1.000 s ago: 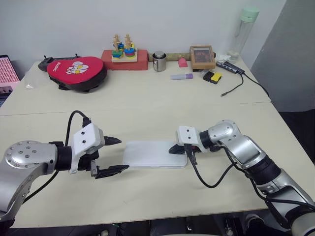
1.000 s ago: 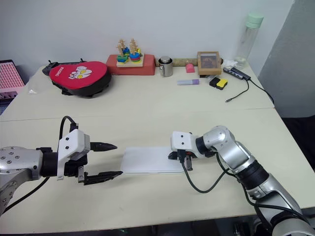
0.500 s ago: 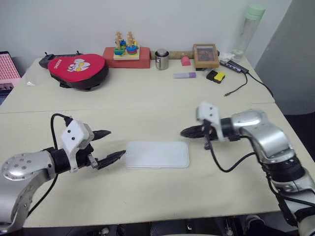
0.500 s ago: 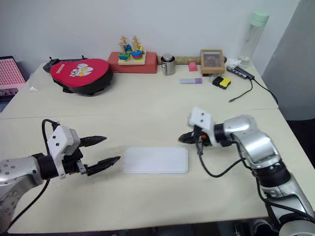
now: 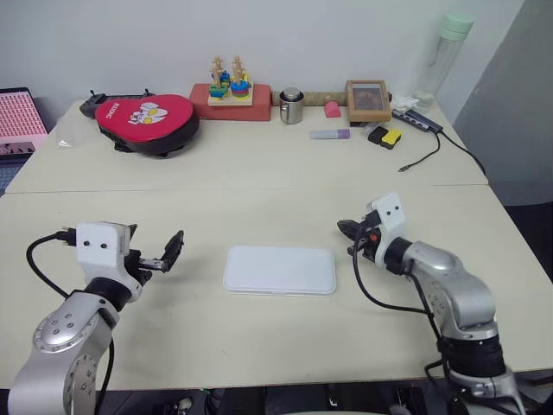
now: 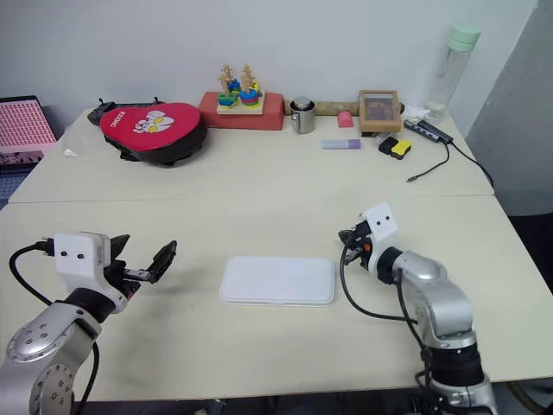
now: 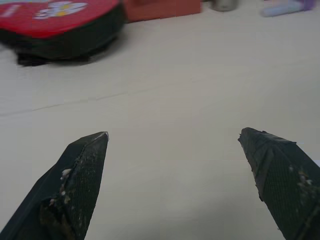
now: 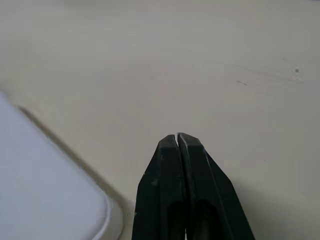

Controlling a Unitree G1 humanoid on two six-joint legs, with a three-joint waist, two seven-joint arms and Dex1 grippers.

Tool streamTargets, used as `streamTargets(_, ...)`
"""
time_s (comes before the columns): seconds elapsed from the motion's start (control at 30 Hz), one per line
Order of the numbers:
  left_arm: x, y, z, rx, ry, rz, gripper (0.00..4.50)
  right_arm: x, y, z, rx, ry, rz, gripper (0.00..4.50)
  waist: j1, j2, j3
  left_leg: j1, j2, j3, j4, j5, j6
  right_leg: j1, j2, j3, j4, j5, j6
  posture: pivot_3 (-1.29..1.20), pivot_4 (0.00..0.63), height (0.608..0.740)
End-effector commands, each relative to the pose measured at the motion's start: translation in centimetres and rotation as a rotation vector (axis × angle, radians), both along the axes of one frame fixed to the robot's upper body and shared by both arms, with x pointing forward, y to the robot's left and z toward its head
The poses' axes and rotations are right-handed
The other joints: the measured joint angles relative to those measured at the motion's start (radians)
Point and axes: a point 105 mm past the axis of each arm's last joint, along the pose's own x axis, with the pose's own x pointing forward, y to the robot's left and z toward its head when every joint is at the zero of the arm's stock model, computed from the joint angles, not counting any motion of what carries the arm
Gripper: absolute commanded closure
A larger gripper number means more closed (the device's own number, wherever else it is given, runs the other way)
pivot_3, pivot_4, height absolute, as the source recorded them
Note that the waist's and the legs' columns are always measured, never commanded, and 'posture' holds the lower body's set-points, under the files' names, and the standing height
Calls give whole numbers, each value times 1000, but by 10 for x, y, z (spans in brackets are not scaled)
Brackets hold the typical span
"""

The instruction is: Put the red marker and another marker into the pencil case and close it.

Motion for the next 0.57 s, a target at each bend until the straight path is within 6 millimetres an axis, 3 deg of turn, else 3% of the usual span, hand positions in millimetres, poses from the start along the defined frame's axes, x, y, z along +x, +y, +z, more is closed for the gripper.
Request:
streamTargets(0.03,-1,11,10,13,-69,118,0,2,-13,18,-16,-173,-90,4469,0,0,0,0,0,0,0,0,0,0,0,0,0,0,0,0,150,740)
streamTargets(0.37,-19,3,-29,-56,15,164,0,-6,-46,-2,-102,-304,-237,4469,-2,0,0,1,0,1,-1,0,0,1,0,1,-2,0,0,0,150,740)
streamTargets(0.57,-26,8,-35,-59,18,188,0,-9,-49,-14,-127,-306,-260,4469,-1,0,0,1,0,1,-1,0,0,1,0,1,-1,0,0,0,150,740)
